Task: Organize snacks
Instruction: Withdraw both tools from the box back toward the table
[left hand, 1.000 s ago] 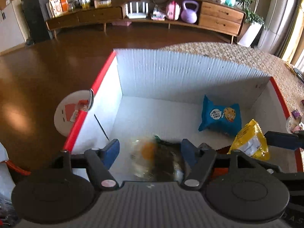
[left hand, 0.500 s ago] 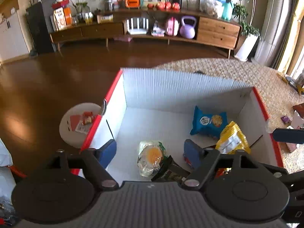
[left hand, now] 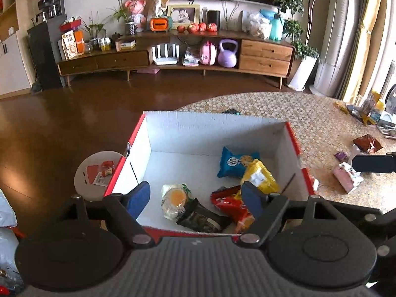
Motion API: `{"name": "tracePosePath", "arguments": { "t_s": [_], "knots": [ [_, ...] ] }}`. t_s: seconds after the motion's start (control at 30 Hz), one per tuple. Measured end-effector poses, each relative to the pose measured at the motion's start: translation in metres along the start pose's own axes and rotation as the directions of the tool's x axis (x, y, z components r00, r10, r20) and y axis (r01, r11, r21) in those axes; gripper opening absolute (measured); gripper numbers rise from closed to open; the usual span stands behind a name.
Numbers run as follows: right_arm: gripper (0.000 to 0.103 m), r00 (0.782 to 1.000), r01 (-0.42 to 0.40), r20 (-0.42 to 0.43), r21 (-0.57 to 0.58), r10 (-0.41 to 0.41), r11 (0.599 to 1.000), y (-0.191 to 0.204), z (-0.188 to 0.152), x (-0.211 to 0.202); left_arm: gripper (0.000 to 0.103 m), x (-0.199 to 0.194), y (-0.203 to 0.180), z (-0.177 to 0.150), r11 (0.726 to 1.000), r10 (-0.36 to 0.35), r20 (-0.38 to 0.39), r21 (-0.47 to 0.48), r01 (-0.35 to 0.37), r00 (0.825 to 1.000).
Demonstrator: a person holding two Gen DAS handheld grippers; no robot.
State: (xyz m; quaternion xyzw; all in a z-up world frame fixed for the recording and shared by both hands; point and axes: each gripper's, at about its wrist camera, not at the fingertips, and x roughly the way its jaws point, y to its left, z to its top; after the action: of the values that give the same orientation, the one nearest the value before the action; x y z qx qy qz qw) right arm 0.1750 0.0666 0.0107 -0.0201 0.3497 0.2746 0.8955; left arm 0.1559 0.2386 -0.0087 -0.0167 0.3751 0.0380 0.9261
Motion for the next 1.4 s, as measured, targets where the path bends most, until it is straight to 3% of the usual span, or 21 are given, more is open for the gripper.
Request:
{"name": "tracePosePath", "arguments": {
  "t_s": [0.3,0.47,0.73,1.03,1.4],
  "knots": [
    [0.101,0.998,-0.025,0.054,0.006,0.024,1.0,-0.017,-0.015,-0.049,0.081,-0.037,-0.027,-0.007,0.998,-0.06,0.037,0.006,0.06,0.997],
    [0.102,0.996,-0.01,0.084,0.011,0.009,1.0,-0.035,-0.027,-0.075,0.098,-0.054,-0.048,-0.012,0.994,-0.107,0.071,0.014,0.107,0.992],
    [0.103,0.994,0.044,0.093,0.062,-0.049,0.997,-0.086,-0.059,-0.105,0.103,-0.059,-0.093,-0.019,0.978,-0.206,0.071,0.037,0.204,0.976],
    [0.103,0.992,0.103,0.07,0.035,-0.105,0.994,-0.123,-0.108,-0.119,0.103,-0.031,-0.144,-0.023,0.968,-0.247,0.028,0.049,0.245,0.969],
    [0.1,0.991,0.135,0.007,-0.04,-0.135,0.99,-0.163,-0.141,-0.1,0.103,0.027,-0.201,-0.03,0.964,-0.22,-0.007,0.153,0.218,0.976]
  ]
}}
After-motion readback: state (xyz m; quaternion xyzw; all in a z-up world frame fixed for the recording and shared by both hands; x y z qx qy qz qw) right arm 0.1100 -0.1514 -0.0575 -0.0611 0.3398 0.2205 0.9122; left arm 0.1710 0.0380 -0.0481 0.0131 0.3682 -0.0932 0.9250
